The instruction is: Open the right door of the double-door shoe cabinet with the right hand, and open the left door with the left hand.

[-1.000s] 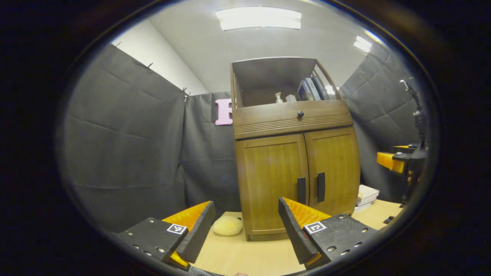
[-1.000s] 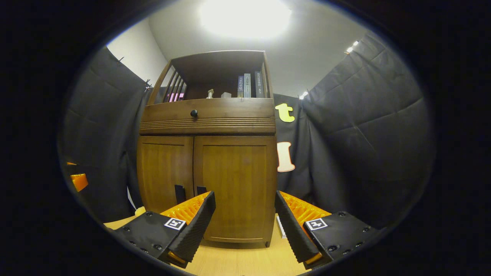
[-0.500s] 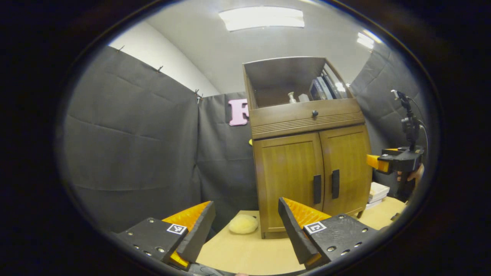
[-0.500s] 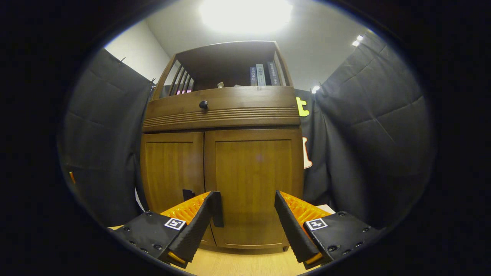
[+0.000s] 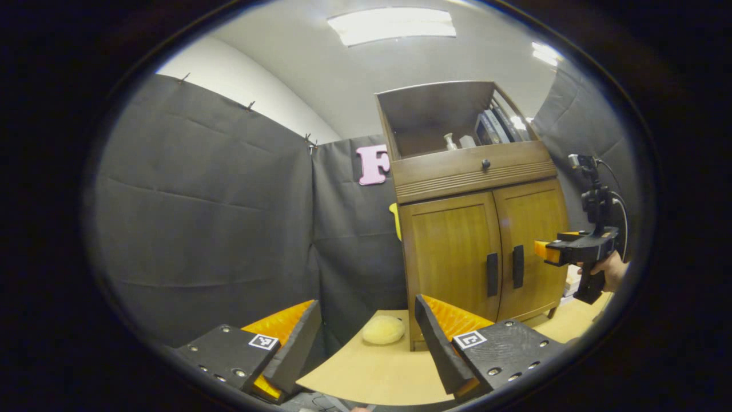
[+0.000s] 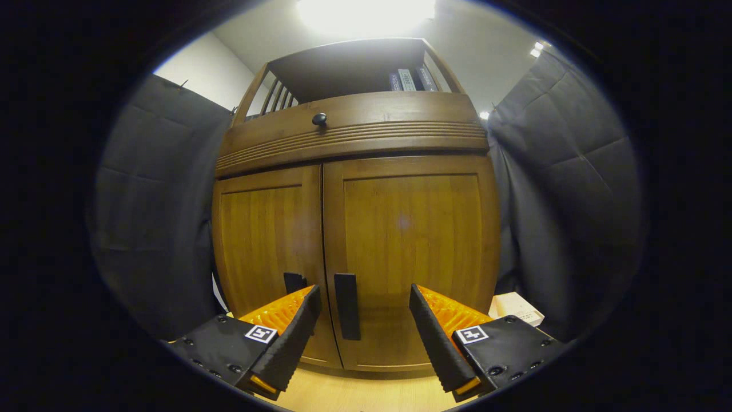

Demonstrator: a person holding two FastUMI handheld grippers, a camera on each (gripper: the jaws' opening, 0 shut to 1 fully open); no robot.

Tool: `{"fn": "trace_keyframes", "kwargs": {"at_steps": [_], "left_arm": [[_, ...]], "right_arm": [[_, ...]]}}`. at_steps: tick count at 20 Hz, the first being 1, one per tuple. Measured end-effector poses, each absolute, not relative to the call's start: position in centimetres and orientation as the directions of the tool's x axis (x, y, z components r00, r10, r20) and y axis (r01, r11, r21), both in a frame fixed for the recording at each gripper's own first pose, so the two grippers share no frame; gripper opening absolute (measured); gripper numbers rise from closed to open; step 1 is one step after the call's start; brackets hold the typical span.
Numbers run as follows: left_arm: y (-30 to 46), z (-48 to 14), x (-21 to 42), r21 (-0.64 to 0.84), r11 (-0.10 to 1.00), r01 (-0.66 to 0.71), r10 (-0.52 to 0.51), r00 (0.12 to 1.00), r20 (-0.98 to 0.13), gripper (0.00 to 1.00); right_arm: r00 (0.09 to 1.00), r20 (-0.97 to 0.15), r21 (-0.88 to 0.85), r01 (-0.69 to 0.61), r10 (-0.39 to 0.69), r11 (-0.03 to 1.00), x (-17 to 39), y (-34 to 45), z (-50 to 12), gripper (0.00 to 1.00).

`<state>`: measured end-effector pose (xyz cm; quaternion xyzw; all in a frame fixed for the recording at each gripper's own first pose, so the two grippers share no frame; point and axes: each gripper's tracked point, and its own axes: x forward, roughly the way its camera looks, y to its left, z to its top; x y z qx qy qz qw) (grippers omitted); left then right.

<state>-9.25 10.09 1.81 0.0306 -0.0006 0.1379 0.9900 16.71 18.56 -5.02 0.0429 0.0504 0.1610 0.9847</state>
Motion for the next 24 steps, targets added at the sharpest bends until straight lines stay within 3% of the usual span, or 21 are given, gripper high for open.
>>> {"fn": "trace_keyframes", "kwargs": {"at_steps": [13, 15, 18, 21, 23, 24], "left_arm": [[10.7, 1.6, -10.1, 0.094, 0.929, -0.357, 0.359, 0.933, -0.008, 0.95], [10.8, 1.7, -10.2, 0.102, 0.927, -0.361, 0.364, 0.932, -0.008, 0.95], [10.7, 1.8, -10.5, 0.109, 0.926, -0.362, 0.365, 0.931, -0.010, 0.95], [10.8, 1.4, -10.1, 0.110, 0.924, -0.365, 0.368, 0.930, -0.011, 0.95], [10.7, 1.2, -10.1, 0.107, 0.926, -0.363, 0.366, 0.930, -0.011, 0.95], [10.8, 1.3, -10.2, 0.107, 0.926, -0.362, 0.365, 0.931, -0.011, 0.95]], "right_arm": [[0.922, -0.149, 0.074, -0.350, 0.357, 0.934, 22.6, 24.2, -9.0, 0.94], [0.913, -0.188, 0.074, -0.355, 0.362, 0.932, 23.4, 24.4, -10.3, 0.82], [0.904, -0.221, 0.094, -0.353, 0.365, 0.931, 23.9, 24.6, -11.0, 0.76], [0.911, -0.231, 0.118, -0.323, 0.342, 0.939, 25.1, 24.6, -11.5, 0.33], [0.905, -0.251, 0.136, -0.318, 0.343, 0.938, 25.7, 24.5, -11.6, 0.34], [0.903, -0.246, 0.140, -0.328, 0.354, 0.934, 26.4, 24.8, -12.1, 0.42]]}}
